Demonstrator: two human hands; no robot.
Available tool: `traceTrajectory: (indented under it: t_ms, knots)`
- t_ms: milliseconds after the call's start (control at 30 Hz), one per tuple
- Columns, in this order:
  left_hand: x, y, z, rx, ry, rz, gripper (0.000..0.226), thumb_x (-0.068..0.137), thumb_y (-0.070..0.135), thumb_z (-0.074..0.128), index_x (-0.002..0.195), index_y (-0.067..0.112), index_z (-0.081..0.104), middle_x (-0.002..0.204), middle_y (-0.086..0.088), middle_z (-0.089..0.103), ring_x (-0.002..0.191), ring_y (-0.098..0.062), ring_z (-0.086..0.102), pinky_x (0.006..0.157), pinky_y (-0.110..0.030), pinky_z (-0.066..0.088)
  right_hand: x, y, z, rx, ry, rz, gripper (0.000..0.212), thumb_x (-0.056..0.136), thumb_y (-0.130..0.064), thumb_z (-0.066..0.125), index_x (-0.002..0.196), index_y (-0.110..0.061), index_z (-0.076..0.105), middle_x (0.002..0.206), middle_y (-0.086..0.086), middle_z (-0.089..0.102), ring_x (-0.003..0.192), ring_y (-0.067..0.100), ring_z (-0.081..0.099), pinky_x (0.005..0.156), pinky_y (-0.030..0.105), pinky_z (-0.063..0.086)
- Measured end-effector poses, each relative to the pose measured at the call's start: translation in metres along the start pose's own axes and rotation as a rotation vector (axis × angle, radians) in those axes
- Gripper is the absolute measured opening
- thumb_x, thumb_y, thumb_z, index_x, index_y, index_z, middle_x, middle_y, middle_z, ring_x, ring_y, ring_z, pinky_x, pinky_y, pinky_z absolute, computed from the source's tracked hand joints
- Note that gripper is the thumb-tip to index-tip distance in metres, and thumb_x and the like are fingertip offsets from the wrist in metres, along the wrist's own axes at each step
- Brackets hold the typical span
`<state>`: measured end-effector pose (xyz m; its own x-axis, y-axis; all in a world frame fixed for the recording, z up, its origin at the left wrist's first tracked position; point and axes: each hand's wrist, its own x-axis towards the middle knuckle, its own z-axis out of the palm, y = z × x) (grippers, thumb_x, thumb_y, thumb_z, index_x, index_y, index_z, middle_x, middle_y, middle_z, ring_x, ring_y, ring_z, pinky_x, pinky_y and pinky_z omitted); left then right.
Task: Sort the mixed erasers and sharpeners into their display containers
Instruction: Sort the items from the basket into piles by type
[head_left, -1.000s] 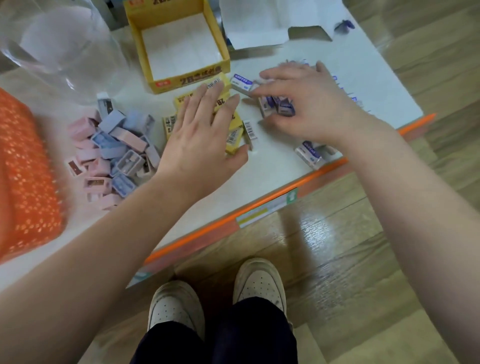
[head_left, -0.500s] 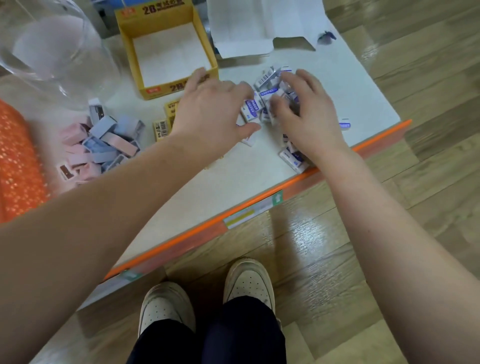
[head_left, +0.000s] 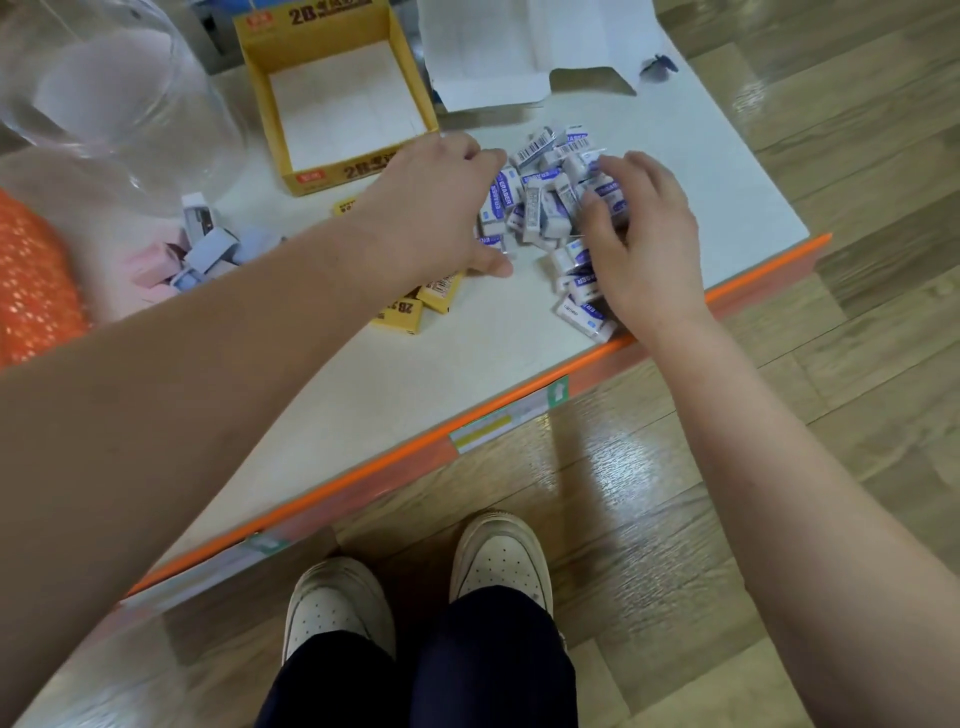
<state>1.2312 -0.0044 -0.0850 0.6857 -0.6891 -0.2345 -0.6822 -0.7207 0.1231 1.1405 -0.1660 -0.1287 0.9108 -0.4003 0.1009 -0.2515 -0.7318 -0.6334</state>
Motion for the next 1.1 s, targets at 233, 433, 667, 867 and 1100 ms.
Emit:
traceTrajectory:
  t_ms: [233,433,667,867,1100]
  knots:
    - [0.003,0.004,0.006,0.036,0.069,-0.079,0.093,0.070,0.069,0.061,0.143,0.021,0.030,0.136,-0.011,0.043,0.125,-0.035,0.038,0.107,-0.046,0.024,-0.003,0.000,0.005,-0.099,0.072,-0.069,0.041,0.093,-0.039,0.039,0.122,-0.018,0.058,0.130,0.003,0.054,0.123,0.024,0.045,0.106,0.040,0.031]
    - [0.008,-0.004,-0.006,0.099,-0.063,-0.035,0.101,0.068,0.067,0.066,0.147,0.024,0.020,0.142,-0.012,0.038,0.129,-0.031,0.039,0.112,-0.049,0.020,-0.005,-0.001,0.003,-0.123,0.100,-0.027,0.040,0.093,-0.040,0.040,0.122,-0.019,0.058,0.130,0.001,0.054,0.122,0.023,0.044,0.106,0.038,0.029]
    - [0.005,-0.003,-0.013,0.013,-0.097,-0.062,0.087,0.073,0.053,0.071,0.144,0.023,0.031,0.138,-0.016,0.041,0.126,-0.034,0.039,0.101,-0.041,0.034,-0.006,-0.006,0.005,-0.119,0.118,0.021,0.055,0.089,-0.050,0.030,0.121,-0.018,0.060,0.127,0.001,0.056,0.119,0.023,0.046,0.102,0.037,0.034]
    - [0.001,0.002,-0.006,-0.129,0.024,-0.037,0.084,0.072,0.049,0.073,0.142,0.021,0.037,0.138,-0.010,0.044,0.127,-0.028,0.039,0.102,-0.039,0.034,-0.007,-0.007,0.002,-0.069,0.133,0.052,0.041,0.093,-0.043,0.037,0.119,-0.020,0.059,0.126,-0.002,0.055,0.117,0.021,0.045,0.094,0.031,0.031]
    - [-0.006,0.001,-0.012,-0.035,0.083,0.014,0.081,0.071,0.055,0.069,0.139,0.025,0.037,0.134,-0.007,0.047,0.125,-0.029,0.039,0.109,-0.041,0.023,-0.006,-0.007,0.001,-0.056,0.162,0.081,0.037,0.095,-0.039,0.037,0.119,-0.021,0.058,0.125,-0.003,0.055,0.116,0.020,0.045,0.096,0.033,0.032]
